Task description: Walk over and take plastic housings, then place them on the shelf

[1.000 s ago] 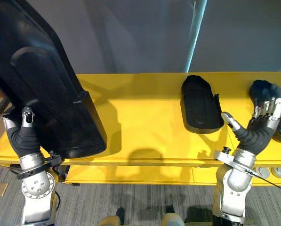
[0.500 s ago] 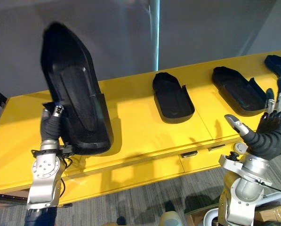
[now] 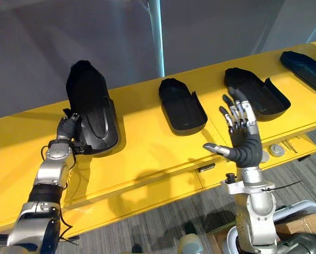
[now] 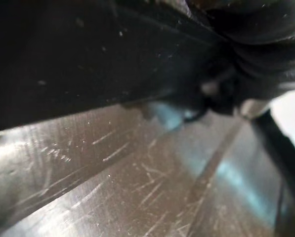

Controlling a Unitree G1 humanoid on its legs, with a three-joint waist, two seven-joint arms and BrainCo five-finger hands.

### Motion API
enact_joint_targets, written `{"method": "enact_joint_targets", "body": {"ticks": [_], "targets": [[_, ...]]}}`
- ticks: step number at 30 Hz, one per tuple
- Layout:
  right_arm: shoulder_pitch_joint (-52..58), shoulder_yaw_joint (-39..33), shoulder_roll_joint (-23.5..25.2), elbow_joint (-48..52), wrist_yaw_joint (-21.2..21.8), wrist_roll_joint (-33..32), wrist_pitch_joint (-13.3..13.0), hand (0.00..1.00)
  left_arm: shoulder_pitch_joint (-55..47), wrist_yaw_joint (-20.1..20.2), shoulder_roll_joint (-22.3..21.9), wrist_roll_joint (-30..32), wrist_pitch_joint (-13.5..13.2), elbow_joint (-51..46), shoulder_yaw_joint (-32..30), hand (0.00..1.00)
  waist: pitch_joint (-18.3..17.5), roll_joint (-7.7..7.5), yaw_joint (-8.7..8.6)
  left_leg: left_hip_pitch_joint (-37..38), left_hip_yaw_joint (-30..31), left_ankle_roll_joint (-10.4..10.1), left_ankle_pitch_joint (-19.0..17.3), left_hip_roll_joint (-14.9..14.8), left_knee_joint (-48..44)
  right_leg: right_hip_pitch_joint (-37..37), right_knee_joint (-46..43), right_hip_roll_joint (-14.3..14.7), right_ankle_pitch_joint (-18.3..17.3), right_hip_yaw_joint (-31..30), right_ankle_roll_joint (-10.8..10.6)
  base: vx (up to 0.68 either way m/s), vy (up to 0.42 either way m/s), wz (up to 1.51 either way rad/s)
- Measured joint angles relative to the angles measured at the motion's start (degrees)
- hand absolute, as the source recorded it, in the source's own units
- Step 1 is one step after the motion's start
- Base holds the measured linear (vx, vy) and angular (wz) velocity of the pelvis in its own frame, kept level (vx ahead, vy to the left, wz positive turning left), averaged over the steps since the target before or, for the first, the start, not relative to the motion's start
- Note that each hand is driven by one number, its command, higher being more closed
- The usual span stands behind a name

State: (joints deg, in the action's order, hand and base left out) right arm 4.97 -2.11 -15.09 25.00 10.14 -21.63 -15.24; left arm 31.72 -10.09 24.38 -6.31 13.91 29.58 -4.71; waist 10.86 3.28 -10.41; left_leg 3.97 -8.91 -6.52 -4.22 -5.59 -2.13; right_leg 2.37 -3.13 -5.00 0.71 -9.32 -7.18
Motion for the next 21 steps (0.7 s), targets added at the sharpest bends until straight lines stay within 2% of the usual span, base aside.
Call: {"method": "enact_joint_targets", "body": {"ticks": [3, 5, 8, 12, 16, 20, 21], "targets": [[-0.04, 2.72, -0.08, -1.44, 0.08, 0.45, 1.67, 0.00, 2.72, 0.45, 0.05, 0.06, 2.58, 3.12, 1.66, 1.00, 0.36, 0.64, 0.03, -0.18, -0.17, 0.03, 0.02, 0.08, 0.00, 0.01, 0.58, -0.24, 0.24, -0.09, -0.03, -0.01, 0.004, -0.01], [-0.01, 3.87, -0.26, -1.49, 0.22, 0.44, 2.73, 0.00, 3.80, 1.41, 0.05, 0.27, 5.33, 5.63, 1.74, 1.00, 0.63, 1.05, -0.07, -0.22, -0.38, 0.03, 0.02, 0.02, 0.00, 0.01, 0.84, -0.21, 0.34, -0.15, 0.00, 0.00, 0.000, 0.00], [-0.02, 3.95, -0.49, -1.48, 0.46, 0.50, 2.98, 0.00, 4.47, 2.74, 0.22, 1.38, 8.12, 7.57, 2.99, 1.00, 0.76, 1.17, -0.07, -0.62, -0.73, 0.02, 0.02, 0.01, -0.01, 0.44, 0.86, -0.24, 0.35, -0.20, 0.00, 0.00, 0.000, 0.00], [0.07, 4.62, -0.75, -1.46, 1.07, 0.49, 4.29, 0.00, 6.32, 4.27, 1.92, 2.95, 10.11, 8.53, 3.58, 1.00, 1.25, 0.98, -0.19, -0.88, -0.78, 0.02, 0.02, -0.01, -0.12, 0.62, 0.86, -0.31, 0.41, -0.20, -0.02, 0.00, 0.000, 0.00], [0.41, 6.35, -0.77, -1.44, 1.28, 0.43, 4.47, 0.00, 7.10, 4.45, 3.98, 5.22, 11.18, 11.03, 3.61, 1.00, 1.74, 0.70, -0.62, -0.88, -0.89, 0.00, -0.01, -0.38, -0.12, 0.61, 0.93, -0.41, 0.40, -0.22, -0.01, 0.00, 0.000, 0.00], [0.46, 6.30, -0.85, -1.44, 1.39, 0.39, 4.45, 0.00, 7.17, 4.80, 4.80, 5.16, 11.07, 11.91, 3.61, 1.00, 1.92, 0.64, -0.70, -0.87, -0.92, -0.03, -0.02, -0.50, -0.12, 0.61, 0.94, -0.36, 0.40, -0.22, 0.01, 0.00, 0.000, 0.00], [0.46, 6.30, -0.88, -1.44, 1.42, 0.26, 4.45, 0.00, 7.33, 4.97, 4.95, 5.07, 11.06, 12.22, 3.61, 0.00, 2.08, 0.68, -0.76, -0.87, -0.92, -0.03, -0.02, -0.50, -0.13, 0.60, 0.92, -0.37, 0.40, -0.22, 0.00, 0.00, 0.000, 0.00]]}}
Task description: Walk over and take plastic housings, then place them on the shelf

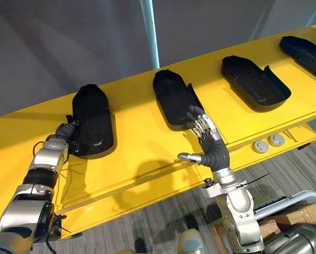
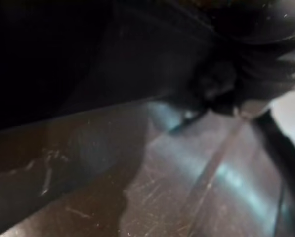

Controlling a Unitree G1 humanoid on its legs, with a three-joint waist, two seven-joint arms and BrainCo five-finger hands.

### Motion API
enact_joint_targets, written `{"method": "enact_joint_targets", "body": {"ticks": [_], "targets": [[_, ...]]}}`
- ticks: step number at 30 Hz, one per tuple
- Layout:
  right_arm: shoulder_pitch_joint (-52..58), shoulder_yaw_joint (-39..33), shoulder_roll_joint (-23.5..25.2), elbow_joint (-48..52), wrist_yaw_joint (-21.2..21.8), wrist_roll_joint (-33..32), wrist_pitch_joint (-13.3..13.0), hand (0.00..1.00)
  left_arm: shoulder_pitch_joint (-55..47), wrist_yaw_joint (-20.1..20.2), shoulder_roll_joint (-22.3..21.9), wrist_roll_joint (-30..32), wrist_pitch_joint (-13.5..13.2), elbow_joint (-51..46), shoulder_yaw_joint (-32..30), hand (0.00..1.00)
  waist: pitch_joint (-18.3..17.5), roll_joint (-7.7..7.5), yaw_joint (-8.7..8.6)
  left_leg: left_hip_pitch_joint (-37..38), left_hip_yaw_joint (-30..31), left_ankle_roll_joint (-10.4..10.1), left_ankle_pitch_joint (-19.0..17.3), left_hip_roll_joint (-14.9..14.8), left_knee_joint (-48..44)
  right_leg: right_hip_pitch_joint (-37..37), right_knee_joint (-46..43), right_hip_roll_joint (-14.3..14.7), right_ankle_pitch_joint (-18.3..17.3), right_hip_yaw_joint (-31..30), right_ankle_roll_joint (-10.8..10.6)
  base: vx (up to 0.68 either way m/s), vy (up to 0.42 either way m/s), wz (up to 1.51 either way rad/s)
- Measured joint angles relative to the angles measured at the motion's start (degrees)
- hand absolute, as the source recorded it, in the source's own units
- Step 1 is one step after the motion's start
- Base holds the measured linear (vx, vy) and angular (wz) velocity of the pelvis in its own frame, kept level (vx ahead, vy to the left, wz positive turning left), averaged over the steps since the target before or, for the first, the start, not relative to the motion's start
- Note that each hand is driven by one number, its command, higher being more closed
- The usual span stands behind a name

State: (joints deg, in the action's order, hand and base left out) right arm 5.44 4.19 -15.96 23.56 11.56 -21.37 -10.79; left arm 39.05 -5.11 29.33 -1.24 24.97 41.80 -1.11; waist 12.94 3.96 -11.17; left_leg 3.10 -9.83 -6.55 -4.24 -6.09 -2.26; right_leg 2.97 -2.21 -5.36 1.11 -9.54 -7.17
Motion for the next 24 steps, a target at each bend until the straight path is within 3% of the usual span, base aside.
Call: {"method": "enact_joint_targets", "body": {"ticks": [9, 24], "targets": [[-0.14, -0.06, -1.11, 0.06, 1.31, -0.20, 0.82, 0.00, 1.03, 0.68, 1.02, -1.58, -1.18, 2.82, -0.01, 0.00, 0.52, 0.56, -0.73, 0.40, -0.28, -0.01, 0.00, -0.19, 0.07, -0.18, -0.06, 0.21, -0.01, -0.22, 0.01, 0.00, 0.000, -0.01], [-1.04, 0.73, -0.98, 0.17, 0.87, -0.28, -0.24, 0.00, -0.10, 2.90, 1.57, -13.01, -5.83, 2.86, 1.61, 0.00, 0.49, 0.54, -0.61, 2.64, -0.65, -0.17, -0.04, -0.58, 1.09, -3.29, 2.98, 0.31, 1.26, -0.20, 0.28, 0.00, 0.000, 0.00]]}}
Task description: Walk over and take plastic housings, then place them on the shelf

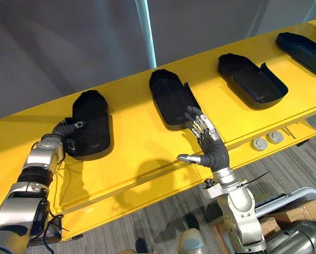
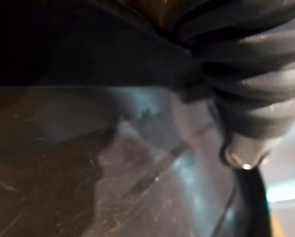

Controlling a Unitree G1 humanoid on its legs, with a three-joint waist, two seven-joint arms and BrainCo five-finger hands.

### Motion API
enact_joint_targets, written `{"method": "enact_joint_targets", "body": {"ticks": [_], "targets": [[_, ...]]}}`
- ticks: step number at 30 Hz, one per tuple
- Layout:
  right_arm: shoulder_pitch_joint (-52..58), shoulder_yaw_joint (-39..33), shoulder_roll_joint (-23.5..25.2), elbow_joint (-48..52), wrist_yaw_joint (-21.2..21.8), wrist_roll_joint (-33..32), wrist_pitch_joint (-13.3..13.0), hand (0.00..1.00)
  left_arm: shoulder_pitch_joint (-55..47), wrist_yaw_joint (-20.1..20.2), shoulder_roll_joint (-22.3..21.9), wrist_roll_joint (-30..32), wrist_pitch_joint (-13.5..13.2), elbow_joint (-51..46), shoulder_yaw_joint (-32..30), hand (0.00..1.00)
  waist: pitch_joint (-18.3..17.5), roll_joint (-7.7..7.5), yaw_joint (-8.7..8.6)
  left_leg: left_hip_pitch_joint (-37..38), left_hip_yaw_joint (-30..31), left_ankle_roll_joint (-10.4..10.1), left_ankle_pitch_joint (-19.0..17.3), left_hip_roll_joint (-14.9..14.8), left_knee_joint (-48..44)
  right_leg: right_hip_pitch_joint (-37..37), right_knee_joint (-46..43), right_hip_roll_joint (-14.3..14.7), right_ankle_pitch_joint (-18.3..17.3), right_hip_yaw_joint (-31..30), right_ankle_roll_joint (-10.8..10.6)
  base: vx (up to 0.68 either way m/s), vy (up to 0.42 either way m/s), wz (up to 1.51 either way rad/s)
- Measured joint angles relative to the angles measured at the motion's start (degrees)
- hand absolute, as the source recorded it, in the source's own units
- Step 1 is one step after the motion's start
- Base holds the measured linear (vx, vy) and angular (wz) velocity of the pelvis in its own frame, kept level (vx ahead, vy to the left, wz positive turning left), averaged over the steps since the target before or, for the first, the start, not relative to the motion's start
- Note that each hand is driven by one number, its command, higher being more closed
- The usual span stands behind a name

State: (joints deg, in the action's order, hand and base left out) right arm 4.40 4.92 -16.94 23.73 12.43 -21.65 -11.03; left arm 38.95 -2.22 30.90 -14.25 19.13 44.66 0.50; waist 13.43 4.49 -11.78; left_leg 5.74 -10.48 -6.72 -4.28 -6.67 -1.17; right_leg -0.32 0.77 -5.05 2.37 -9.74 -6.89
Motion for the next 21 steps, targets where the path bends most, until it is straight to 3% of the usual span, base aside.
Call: {"method": "enact_joint_targets", "body": {"ticks": [6, 8, 14, 17, 21], "targets": [[-0.94, 1.94, 0.05, -0.18, -3.78, 2.57, -0.63, 0.00, -1.03, -1.47, -0.07, -3.98, -0.36, -2.09, 0.80, 0.00, -0.24, -0.42, 0.38, 0.19, 0.36, -0.10, 0.07, -0.02, 0.04, -0.86, 1.05, -0.05, 0.49, 0.35, 0.00, -0.01, 0.000, 0.02], [-1.59, 1.96, 0.06, -0.62, -5.58, 5.03, -2.53, 0.00, -1.32, -2.04, -0.18, -6.18, -0.37, -3.53, 0.81, 0.00, -0.29, -0.51, 0.98, 0.17, 0.37, -0.24, 0.19, -0.05, 0.24, -1.11, 1.75, -0.06, 0.96, 0.36, 0.01, 0.00, 0.000, 0.00], [-5.65, 4.41, 0.22, -2.24, -10.45, 5.95, -3.97, 0.00, -1.34, -3.57, -1.24, -5.87, -0.44, -4.39, 0.92, 0.00, -1.55, -1.45, 1.52, 0.15, 1.01, -0.41, 0.32, -0.23, 0.29, -1.67, 2.05, 0.00, 1.04, 1.18, 0.01, 0.00, -0.004, 0.06], [-5.74, 4.81, 0.37, -2.31, -11.60, 6.79, -3.97, 0.00, -1.37, -4.93, -2.22, -3.05, -0.99, -4.35, 0.93, 0.00, -2.83, -2.25, 1.91, 0.05, 1.77, -0.55, 0.64, -0.22, 0.70, -1.84, 2.18, -0.02, 1.03, 1.86, 0.02, 0.00, -0.003, 0.12], [-5.90, 6.67, 0.35, -2.49, -13.27, 6.78, -3.97, 0.00, -1.36, -10.09, -1.91, 4.53, -3.19, -4.41, 0.02, 0.00, -3.85, -2.53, 2.57, 0.08, 1.92, -0.57, 0.75, -0.19, 0.70, -1.95, 2.19, -0.07, 1.03, 1.94, 0.02, 0.00, 0.000, 0.00]]}}
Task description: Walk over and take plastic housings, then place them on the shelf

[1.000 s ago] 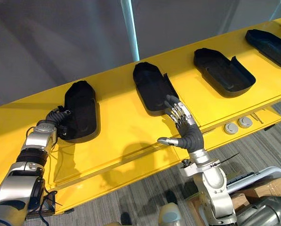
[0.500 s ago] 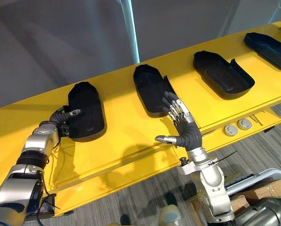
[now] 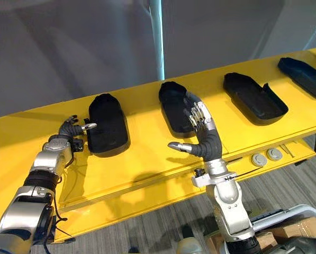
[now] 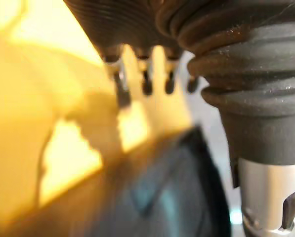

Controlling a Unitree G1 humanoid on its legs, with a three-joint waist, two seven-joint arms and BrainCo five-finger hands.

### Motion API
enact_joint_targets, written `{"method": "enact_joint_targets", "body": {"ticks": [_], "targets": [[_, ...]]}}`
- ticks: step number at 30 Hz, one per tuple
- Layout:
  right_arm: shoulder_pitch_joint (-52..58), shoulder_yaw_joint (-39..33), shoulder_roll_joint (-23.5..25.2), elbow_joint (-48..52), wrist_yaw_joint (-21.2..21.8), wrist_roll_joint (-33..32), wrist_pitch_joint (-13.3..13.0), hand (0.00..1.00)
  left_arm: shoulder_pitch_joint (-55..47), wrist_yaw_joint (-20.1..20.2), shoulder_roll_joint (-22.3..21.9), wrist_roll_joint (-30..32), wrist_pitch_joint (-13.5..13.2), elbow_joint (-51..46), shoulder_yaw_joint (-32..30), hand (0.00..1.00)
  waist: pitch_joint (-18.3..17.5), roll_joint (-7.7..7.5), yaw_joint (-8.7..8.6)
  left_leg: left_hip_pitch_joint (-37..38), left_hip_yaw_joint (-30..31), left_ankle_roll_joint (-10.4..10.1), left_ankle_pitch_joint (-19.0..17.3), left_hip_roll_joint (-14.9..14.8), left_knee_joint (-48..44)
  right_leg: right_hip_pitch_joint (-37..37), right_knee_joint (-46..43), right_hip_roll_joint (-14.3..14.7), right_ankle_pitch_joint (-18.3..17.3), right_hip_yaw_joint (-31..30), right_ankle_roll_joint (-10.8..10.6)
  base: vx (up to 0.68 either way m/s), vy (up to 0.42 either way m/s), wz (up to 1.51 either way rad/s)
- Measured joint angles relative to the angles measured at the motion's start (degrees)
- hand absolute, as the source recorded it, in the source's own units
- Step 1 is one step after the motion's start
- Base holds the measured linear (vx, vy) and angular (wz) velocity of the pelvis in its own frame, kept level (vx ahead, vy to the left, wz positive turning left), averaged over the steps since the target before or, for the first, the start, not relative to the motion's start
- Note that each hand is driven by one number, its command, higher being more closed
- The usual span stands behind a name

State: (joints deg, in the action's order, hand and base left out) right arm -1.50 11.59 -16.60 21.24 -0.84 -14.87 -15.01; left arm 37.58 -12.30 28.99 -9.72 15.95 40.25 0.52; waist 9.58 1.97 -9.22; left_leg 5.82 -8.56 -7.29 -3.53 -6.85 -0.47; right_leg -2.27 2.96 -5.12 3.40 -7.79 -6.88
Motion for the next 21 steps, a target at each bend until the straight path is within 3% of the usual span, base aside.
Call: {"method": "enact_joint_targets", "body": {"ticks": [4, 6, 8, 9, 11, 12, 16, 18, 21], "targets": [[0.07, 0.02, 0.00, -0.86, -2.02, 0.14, -0.80, 0.00, -0.17, -5.43, 1.03, 3.50, -2.80, -5.57, -2.46, 0.00, -0.84, 0.27, 0.83, 0.05, 0.40, -0.02, 0.32, 0.15, 0.17, -0.14, -0.19, 0.05, 0.00, 0.56, 0.00, -0.01, -0.003, 0.05], [0.17, -0.16, -0.01, -0.90, -3.52, 1.30, -1.16, 0.00, -2.18, -7.87, 1.51, 3.44, -5.82, -13.71, -6.28, 0.00, -0.92, 0.38, 0.66, 0.06, 0.83, 0.11, 0.81, 0.39, 0.68, -0.14, -0.25, 0.04, 0.00, 1.04, 0.00, -0.03, -0.008, 0.13], [1.66, -1.82, 0.11, -0.90, -6.16, 2.82, -1.27, 0.00, -9.15, -9.96, 1.52, 3.18, -11.53, -29.35, -9.78, 0.00, -2.07, 1.10, 0.59, 0.20, 1.66, 0.14, 1.72, 0.43, 2.32, -0.07, -0.24, 0.04, -0.04, 1.90, 0.01, -0.01, -0.017, 0.18], [2.13, -2.54, 0.25, -0.90, -6.77, 2.83, -1.26, 0.00, -11.42, -10.05, 1.34, 2.82, -12.79, -33.26, -10.74, 0.00, -2.42, 1.31, 0.68, 0.19, 1.77, 0.15, 1.76, 0.45, 2.43, -0.07, -0.25, 0.03, -0.04, 2.14, 0.02, 0.01, -0.012, 0.14], [4.74, -6.56, 1.38, -0.83, -8.15, 2.84, -1.45, 0.00, -20.98, -10.83, -3.45, 1.51, -16.89, -46.37, -15.31, 0.00, -4.27, 2.28, 1.35, 0.44, 2.01, 0.18, 2.02, 0.43, 3.15, -0.17, -0.25, 0.04, -0.06, 2.93, 0.00, 0.01, -0.004, 0.07], [6.30, -9.47, 2.21, -0.47, -8.86, 2.83, -1.45, 0.00, -27.00, -11.44, -8.14, 0.67, -19.54, -53.46, -17.15, 0.00, -4.59, 2.54, 2.05, 1.31, 1.95, 0.18, 2.01, 0.43, 3.41, -0.91, -0.22, 0.03, -0.16, 2.98, 0.01, 0.00, 0.000, 0.00], [11.68, -16.96, 6.61, 2.98, -10.21, 2.68, -1.46, 0.00, -45.78, -11.96, -22.75, 0.64, -28.50, -67.86, -16.27, 0.00, -5.35, 1.82, 2.76, 2.19, 2.63, 0.14, 2.08, 0.55, 3.99, -2.07, -0.20, 0.07, -1.45, 4.12, 0.24, -0.04, -0.002, 0.10], [13.94, -18.04, 8.25, 4.86, -11.25, 2.71, -1.44, 0.00, -49.77, -11.28, -25.60, 0.77, -30.85, -71.36, -12.73, 0.00, -5.27, 1.23, 3.08, 2.06, 2.93, 0.10, 2.11, 0.41, 4.15, -1.95, -0.17, 0.16, -1.78, 4.62, 0.51, -0.07, -0.019, 0.15], [17.17, -21.04, 10.32, 6.94, -14.10, 3.35, -1.43, 0.00, -51.04, -7.15, -27.47, -0.92, -34.44, -73.53, -4.91, 0.00, -5.20, 0.72, 3.00, 2.09, 1.44, -0.04, 2.42, 0.27, 5.15, -1.60, 0.08, 0.03, -1.78, 4.50, 0.47, -0.08, -0.003, -0.03]]}}
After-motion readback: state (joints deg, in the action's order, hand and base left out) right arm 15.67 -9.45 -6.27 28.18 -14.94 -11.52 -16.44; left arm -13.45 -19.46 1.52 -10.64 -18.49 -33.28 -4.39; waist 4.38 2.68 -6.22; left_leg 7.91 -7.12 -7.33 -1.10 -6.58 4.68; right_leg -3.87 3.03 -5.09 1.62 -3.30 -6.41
